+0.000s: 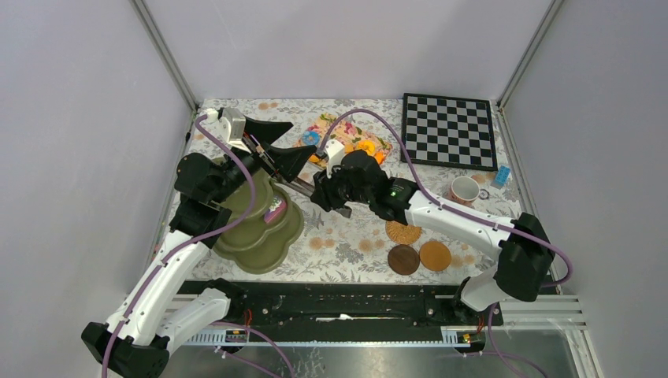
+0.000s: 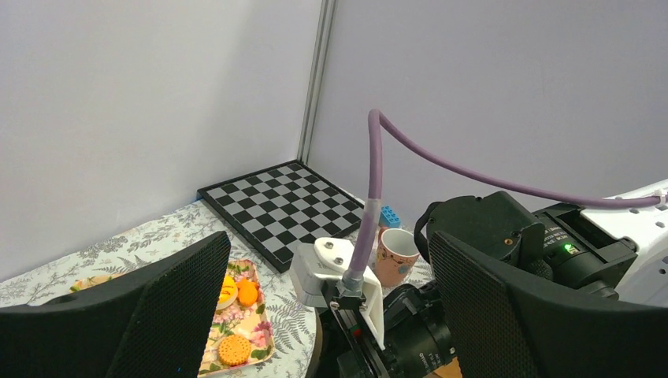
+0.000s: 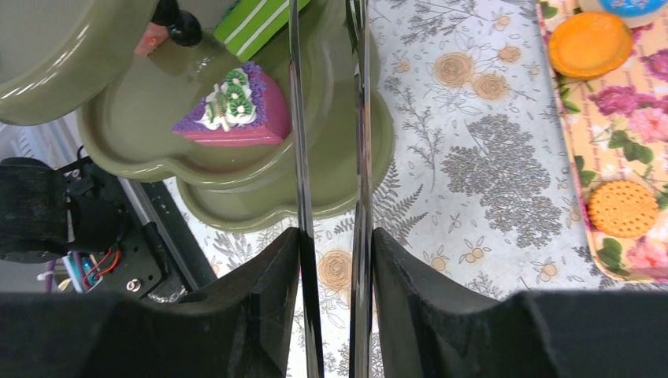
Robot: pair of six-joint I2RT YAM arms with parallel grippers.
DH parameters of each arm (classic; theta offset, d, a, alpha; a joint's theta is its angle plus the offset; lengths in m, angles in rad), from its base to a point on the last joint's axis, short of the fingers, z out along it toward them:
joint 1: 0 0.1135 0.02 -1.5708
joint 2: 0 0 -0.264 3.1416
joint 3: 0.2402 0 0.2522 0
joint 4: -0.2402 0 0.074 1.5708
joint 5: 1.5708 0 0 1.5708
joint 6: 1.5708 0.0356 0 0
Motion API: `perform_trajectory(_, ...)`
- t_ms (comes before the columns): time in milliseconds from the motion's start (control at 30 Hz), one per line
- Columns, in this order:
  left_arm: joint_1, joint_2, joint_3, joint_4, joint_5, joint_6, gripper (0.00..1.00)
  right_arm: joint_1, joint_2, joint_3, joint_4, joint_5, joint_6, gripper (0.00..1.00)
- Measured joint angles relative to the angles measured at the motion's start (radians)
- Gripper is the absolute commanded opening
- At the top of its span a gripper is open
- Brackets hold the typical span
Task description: Serve the afternoon tea
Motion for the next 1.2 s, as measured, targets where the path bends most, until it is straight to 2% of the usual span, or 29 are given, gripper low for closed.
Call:
perform_trajectory(200, -0.002, 0.000, 0.000, 0.000, 0.000, 0.000, 0.99, 0.000, -0.018, 0.000, -0.003, 0.066, 0.006, 0.49)
perform_trajectory(333, -0.002, 0.000, 0.000, 0.000, 0.000, 0.000, 0.99, 0.000, -0.050, 0.000, -0.003, 0.071, 0.008, 0.47)
perform_trajectory(467, -0.002, 0.000, 0.000, 0.000, 0.001, 0.000, 0.99, 0.000, -0.054, 0.000, 0.001, 0.048, 0.012, 0.43)
perform_trajectory(1200, -0.002, 0.000, 0.000, 0.000, 0.001, 0.000, 0.99, 0.018, -0.003, 0.017, 0.028, -0.094, 0.056, 0.42)
